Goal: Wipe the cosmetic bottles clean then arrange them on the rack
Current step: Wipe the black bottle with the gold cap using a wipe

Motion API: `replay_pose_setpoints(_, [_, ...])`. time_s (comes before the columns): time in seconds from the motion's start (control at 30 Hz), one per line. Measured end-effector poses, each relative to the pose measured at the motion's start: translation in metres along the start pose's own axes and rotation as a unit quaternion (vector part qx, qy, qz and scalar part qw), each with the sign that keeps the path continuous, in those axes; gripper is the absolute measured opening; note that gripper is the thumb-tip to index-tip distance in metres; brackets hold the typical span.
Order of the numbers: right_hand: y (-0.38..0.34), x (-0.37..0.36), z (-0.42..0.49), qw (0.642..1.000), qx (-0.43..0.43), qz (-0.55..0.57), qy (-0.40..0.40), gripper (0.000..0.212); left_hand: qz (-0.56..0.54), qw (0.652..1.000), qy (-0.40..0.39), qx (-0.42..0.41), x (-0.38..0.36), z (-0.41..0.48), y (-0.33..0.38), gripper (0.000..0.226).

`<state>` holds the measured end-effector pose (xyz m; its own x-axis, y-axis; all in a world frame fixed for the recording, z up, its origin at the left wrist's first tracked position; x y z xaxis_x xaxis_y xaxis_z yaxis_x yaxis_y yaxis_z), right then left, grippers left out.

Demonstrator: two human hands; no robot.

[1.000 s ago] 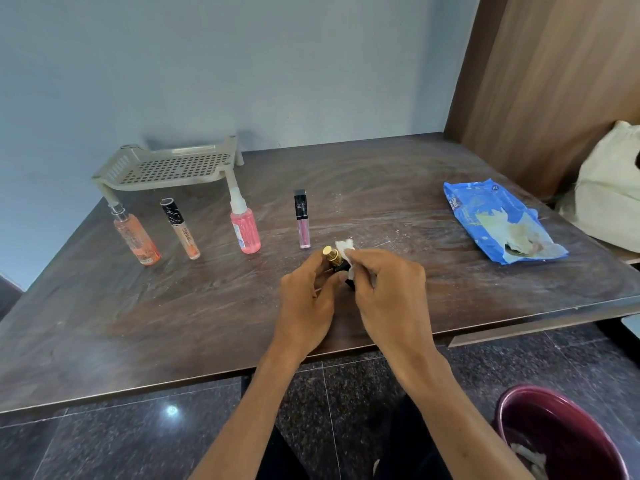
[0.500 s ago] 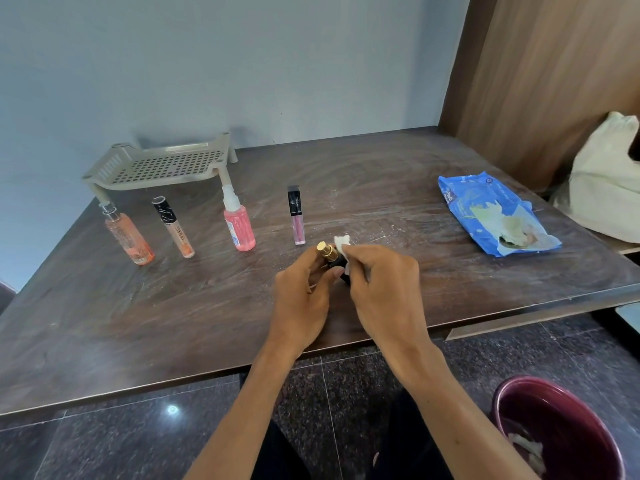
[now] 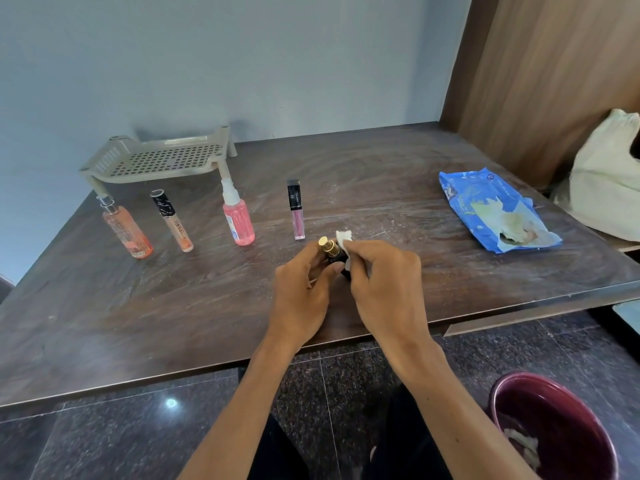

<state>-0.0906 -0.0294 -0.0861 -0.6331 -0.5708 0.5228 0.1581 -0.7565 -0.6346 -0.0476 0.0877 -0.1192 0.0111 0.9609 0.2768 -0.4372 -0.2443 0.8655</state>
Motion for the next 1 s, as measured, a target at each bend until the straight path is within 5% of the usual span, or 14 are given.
replay_pose_setpoints(0.33, [0.031,-0.002,-0.007,0.997,-0.065,-0.043,-0.022,0.021,0.001,1.000,-0.004,-0.002,-0.001,0.001,0.000,0.025])
replay_pose_setpoints(0.57, [-0.008,0.001,0.001,1.000,-0.007,0.024,0.014,0.025,-0.017,1.000,-0.009,0.006,0.000,0.000,0.000,0.023])
replay_pose_setpoints(0.77, [0.028,0.005,-0.011,0.997,-0.074,-0.014,-0.022,0.021,-0.026,0.999,-0.020,0.021,-0.001,0.000,-0.001,0.030])
replay_pose_setpoints(1.0, [0.008,0.014,-0.010,0.994,-0.067,0.082,0.031,0.021,-0.067,0.995,-0.052,0.059,-0.001,-0.001,0.003,0.038])
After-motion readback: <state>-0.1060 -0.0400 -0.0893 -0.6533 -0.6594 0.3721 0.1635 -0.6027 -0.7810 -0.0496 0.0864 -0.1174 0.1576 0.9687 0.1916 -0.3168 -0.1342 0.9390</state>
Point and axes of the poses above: each hand's wrist, its own z-axis towards the middle knuckle, its own x-axis out of the back of the hand, y = z × x, the point moved 2 cm from there along z, towards the middle knuckle, and after that the axes turned 6 degrees about y, right-handed, at the moved point
